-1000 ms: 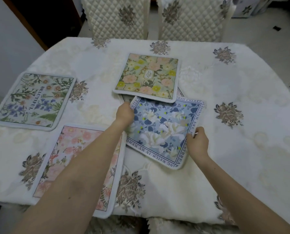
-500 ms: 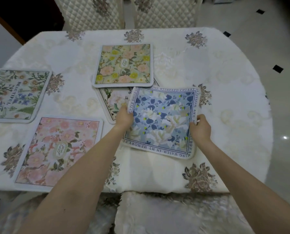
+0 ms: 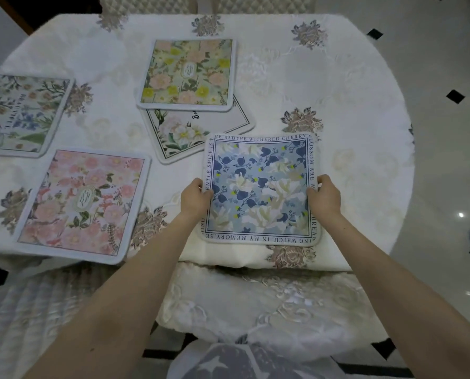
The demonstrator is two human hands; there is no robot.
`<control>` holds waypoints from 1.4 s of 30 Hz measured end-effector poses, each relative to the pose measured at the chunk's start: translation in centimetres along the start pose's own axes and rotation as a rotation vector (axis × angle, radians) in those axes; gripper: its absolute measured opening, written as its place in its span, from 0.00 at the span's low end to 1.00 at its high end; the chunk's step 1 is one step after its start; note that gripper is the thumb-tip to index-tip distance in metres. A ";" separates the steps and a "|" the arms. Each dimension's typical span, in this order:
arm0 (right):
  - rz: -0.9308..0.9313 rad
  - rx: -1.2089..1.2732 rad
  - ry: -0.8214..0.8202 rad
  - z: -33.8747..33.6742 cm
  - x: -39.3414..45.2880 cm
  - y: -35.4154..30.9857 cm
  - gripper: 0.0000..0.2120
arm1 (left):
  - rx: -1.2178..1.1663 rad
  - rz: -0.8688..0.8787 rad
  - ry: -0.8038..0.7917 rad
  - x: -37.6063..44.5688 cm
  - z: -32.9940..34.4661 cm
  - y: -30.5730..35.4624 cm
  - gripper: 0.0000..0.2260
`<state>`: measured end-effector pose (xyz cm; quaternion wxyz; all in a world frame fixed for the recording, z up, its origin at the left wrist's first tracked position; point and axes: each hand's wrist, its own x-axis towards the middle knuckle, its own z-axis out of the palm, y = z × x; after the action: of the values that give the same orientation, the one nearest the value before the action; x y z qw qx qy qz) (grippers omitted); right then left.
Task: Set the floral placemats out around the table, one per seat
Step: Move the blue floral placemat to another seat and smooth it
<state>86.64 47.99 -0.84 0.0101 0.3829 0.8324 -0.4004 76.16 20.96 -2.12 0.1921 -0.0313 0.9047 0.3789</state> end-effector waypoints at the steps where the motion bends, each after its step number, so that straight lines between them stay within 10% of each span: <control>1: -0.001 -0.006 -0.004 -0.1 -0.1 0.3 0.07 | 0.020 0.018 -0.001 -0.3 0.1 -0.2 0.10; 17: -0.012 -0.188 0.032 -0.7 -2.5 2.2 0.09 | 0.317 0.085 -0.028 -3.4 0.8 -0.5 0.11; 23: -0.310 -0.463 0.041 -0.3 -2.9 2.8 0.24 | 0.684 0.477 -0.036 -3.4 1.5 0.1 0.24; 29: -0.387 -0.648 -0.179 1.2 -2.6 4.1 0.29 | 0.664 0.443 -0.150 -3.3 3.2 -1.3 0.28; 42: -0.390 -0.530 -0.115 -0.3 -3.4 1.4 0.24 | 0.693 0.475 -0.082 -4.2 1.4 2.8 0.21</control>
<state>90.03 46.61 -0.49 0.0797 0.1773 0.9633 -0.1852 79.92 23.51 0.40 0.1341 0.2598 0.9523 0.0871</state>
